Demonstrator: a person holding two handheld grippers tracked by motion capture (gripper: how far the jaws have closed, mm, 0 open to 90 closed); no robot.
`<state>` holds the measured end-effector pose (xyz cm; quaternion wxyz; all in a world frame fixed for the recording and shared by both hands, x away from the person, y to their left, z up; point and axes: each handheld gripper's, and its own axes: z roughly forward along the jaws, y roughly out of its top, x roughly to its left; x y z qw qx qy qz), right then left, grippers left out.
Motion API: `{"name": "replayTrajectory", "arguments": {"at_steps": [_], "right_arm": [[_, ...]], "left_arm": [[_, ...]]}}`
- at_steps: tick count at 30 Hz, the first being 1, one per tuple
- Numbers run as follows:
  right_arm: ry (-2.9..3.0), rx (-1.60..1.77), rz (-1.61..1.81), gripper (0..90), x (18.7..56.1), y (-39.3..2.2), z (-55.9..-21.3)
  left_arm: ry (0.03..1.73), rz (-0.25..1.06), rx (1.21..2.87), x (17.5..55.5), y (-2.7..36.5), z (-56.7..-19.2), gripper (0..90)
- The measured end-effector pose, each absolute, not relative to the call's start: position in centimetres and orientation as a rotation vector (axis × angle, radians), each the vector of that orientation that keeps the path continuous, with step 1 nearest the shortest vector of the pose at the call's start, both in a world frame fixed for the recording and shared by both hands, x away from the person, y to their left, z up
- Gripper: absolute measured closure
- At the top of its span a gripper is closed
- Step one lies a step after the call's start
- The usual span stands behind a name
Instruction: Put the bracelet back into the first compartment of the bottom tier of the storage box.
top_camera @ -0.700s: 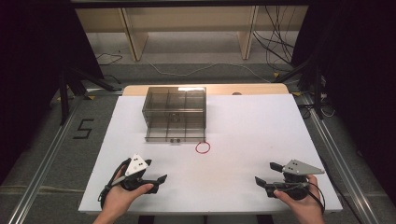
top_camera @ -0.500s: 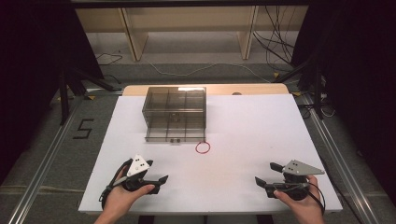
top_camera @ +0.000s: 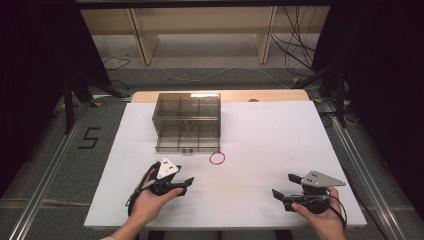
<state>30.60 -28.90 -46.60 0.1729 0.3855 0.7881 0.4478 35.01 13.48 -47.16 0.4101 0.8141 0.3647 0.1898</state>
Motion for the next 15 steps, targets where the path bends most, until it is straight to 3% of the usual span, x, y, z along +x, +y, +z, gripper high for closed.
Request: {"name": "replayTrajectory", "arguments": {"at_steps": [8, 15], "right_arm": [[2.236, 1.088, 1.278, 18.4, 30.6, -29.0, -46.6], [2.239, 1.093, 1.274, 18.4, 30.5, -28.9, -46.6]], "left_arm": [[0.942, 0.512, 2.038, 38.1, 11.3, -47.1, 50.6], [0.926, 0.514, 2.063, 40.3, 9.7, -47.6, 54.3]]}}
